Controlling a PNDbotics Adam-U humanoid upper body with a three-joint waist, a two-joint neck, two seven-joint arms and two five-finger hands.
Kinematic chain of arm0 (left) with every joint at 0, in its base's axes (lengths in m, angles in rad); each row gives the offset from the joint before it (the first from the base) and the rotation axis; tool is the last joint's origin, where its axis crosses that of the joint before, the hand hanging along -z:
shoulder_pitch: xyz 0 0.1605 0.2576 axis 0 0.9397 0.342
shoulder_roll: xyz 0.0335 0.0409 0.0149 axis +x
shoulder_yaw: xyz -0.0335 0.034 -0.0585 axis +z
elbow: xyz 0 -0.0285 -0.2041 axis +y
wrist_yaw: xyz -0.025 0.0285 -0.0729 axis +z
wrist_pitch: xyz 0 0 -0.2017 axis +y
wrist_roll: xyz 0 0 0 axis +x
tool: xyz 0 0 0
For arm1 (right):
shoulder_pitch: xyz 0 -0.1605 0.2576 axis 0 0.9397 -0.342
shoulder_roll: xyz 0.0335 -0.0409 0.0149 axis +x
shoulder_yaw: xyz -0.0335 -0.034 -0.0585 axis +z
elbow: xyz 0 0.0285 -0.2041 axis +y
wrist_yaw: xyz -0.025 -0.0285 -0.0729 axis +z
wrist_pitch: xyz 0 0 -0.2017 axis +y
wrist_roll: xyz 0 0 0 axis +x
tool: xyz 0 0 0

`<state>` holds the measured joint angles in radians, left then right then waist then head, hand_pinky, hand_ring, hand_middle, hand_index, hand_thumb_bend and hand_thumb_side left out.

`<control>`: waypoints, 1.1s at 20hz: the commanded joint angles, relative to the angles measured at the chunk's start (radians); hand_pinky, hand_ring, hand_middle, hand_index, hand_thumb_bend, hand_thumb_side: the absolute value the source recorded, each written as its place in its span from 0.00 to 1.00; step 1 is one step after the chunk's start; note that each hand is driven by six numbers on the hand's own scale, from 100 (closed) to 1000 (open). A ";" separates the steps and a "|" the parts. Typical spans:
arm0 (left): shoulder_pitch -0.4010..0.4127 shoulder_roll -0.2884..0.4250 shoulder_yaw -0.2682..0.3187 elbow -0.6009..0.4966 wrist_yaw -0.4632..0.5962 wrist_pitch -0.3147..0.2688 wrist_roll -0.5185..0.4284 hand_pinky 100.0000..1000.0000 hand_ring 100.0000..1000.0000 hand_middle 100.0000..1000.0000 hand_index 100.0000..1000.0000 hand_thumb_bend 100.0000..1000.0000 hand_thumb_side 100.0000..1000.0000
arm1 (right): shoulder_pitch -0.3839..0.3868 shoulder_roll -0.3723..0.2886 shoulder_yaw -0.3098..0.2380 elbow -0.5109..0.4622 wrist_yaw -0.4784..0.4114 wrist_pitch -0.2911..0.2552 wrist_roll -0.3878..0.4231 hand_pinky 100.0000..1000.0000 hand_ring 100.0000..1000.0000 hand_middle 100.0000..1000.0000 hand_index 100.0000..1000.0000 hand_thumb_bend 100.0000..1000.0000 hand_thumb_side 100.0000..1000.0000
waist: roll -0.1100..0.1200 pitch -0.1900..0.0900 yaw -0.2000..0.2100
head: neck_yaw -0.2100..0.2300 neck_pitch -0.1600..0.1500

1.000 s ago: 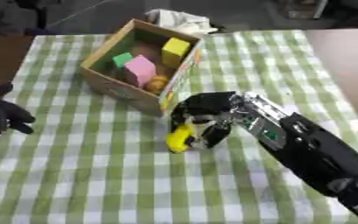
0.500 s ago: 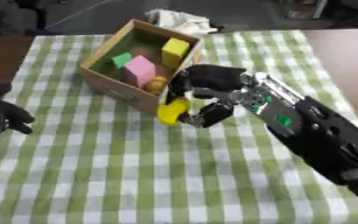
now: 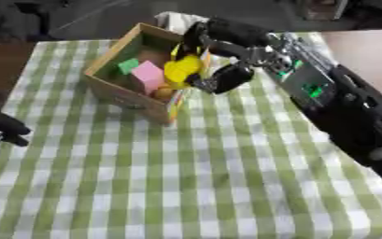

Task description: Pick up objects on the table and place them in the box.

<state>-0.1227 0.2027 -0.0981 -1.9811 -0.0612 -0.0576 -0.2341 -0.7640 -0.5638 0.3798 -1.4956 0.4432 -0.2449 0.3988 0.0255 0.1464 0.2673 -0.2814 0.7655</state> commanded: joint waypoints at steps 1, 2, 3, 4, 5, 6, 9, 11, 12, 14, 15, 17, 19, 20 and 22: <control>-0.009 0.012 -0.005 -0.019 0.005 -0.002 -0.009 0.49 0.56 0.49 0.87 0.00 0.65 | -0.044 0.024 -0.027 0.082 -0.027 0.028 0.027 0.74 0.53 0.51 0.62 0.00 0.00 | 0.003 -0.011 0.008 | -0.016 0.004; -0.010 0.012 -0.006 -0.019 0.006 -0.002 -0.011 0.49 0.56 0.49 0.87 0.00 0.65 | -0.057 0.040 -0.033 0.133 -0.020 0.020 0.027 0.74 0.53 0.53 0.64 0.00 0.00 | 0.004 -0.010 0.013 | -0.020 0.004; -0.012 0.011 -0.008 -0.019 0.007 -0.002 -0.012 0.49 0.56 0.49 0.87 0.00 0.65 | -0.069 0.055 -0.041 0.183 -0.008 0.007 0.022 0.74 0.54 0.55 0.66 0.00 0.00 | 0.004 -0.009 0.017 | -0.024 0.004; -0.013 0.011 -0.009 -0.019 0.008 -0.002 -0.014 0.49 0.56 0.49 0.87 0.00 0.65 | -0.079 0.068 -0.049 0.226 0.006 -0.005 0.011 0.74 0.54 0.56 0.68 0.00 0.00 | 0.004 -0.008 0.020 | -0.027 0.004; -0.014 0.010 -0.009 -0.019 0.009 -0.002 -0.015 0.49 0.56 0.49 0.87 0.00 0.65 | -0.086 0.079 -0.057 0.261 0.019 -0.013 -0.006 0.74 0.54 0.58 0.70 0.00 0.00 | 0.004 -0.007 0.022 | -0.030 0.004; -0.015 0.009 -0.010 -0.019 0.010 -0.002 -0.016 0.49 0.56 0.49 0.87 0.00 0.65 | -0.091 0.088 -0.062 0.287 0.031 -0.018 -0.025 0.74 0.54 0.58 0.70 0.00 0.00 | 0.005 -0.007 0.023 | -0.031 0.004; -0.016 0.008 -0.010 -0.019 0.011 -0.001 -0.017 0.49 0.56 0.49 0.87 0.00 0.65 | -0.099 0.112 -0.068 0.330 0.074 -0.007 -0.086 0.74 0.57 0.67 0.78 0.00 0.00 | 0.005 -0.006 0.026 | -0.035 0.004; -0.017 0.007 -0.012 -0.019 0.012 -0.002 -0.019 0.49 0.56 0.49 0.87 0.00 0.65 | -0.102 0.126 -0.066 0.343 0.110 0.013 -0.126 0.74 0.60 0.74 0.85 0.00 0.00 | 0.006 -0.006 0.028 | -0.038 0.004; -0.017 0.007 -0.013 -0.019 0.012 -0.002 -0.020 0.49 0.56 0.49 0.87 0.00 0.66 | -0.102 0.131 -0.063 0.346 0.132 0.022 -0.145 0.75 0.61 0.76 0.87 0.00 0.00 | 0.006 -0.006 0.029 | -0.040 0.004; -0.017 0.007 -0.013 -0.019 0.012 -0.001 -0.020 0.49 0.56 0.49 0.87 0.00 0.66 | -0.101 0.139 -0.056 0.344 0.179 0.034 -0.177 0.76 0.65 0.80 0.91 0.00 0.15 | 0.006 -0.006 0.030 | -0.042 0.004; -0.017 0.007 -0.013 -0.019 0.012 0.000 -0.019 0.49 0.56 0.49 0.87 0.00 0.65 | -0.099 0.141 -0.052 0.343 0.203 0.036 -0.188 0.78 0.70 0.85 0.94 0.00 0.30 | 0.006 -0.006 0.030 | -0.043 0.004; -0.017 0.007 -0.013 -0.019 0.012 0.000 -0.019 0.49 0.56 0.49 0.87 0.00 0.65 | -0.095 0.146 -0.042 0.337 0.252 0.032 -0.196 0.81 0.76 0.92 0.97 0.00 0.44 | 0.005 -0.006 0.030 | -0.043 0.004; -0.018 0.007 -0.012 -0.019 0.010 0.002 -0.018 0.49 0.56 0.49 0.87 0.00 0.65 | -0.092 0.149 -0.037 0.330 0.305 0.023 -0.197 0.82 0.81 0.96 0.99 0.00 0.50 | 0.005 -0.006 0.029 | -0.042 0.004; -0.018 0.007 -0.012 -0.019 0.008 0.003 -0.017 0.49 0.56 0.49 0.87 0.00 0.65 | -0.091 0.150 -0.036 0.326 0.332 0.020 -0.199 0.83 0.82 0.97 0.99 0.00 0.51 | 0.005 -0.006 0.029 | -0.041 0.004; -0.018 0.007 -0.012 -0.019 0.005 0.005 -0.015 0.49 0.56 0.49 0.87 0.00 0.65 | -0.088 0.150 -0.037 0.318 0.381 0.017 -0.212 0.84 0.85 1.00 1.00 0.00 0.51 | 0.004 -0.005 0.028 | -0.041 0.004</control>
<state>-0.1303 0.2017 -0.1133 -1.9811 -0.0533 -0.0551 -0.2506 -0.8343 -0.4071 0.3463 -1.1534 0.7909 -0.2253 0.1966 0.0288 0.1534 0.2950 -0.3203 0.7655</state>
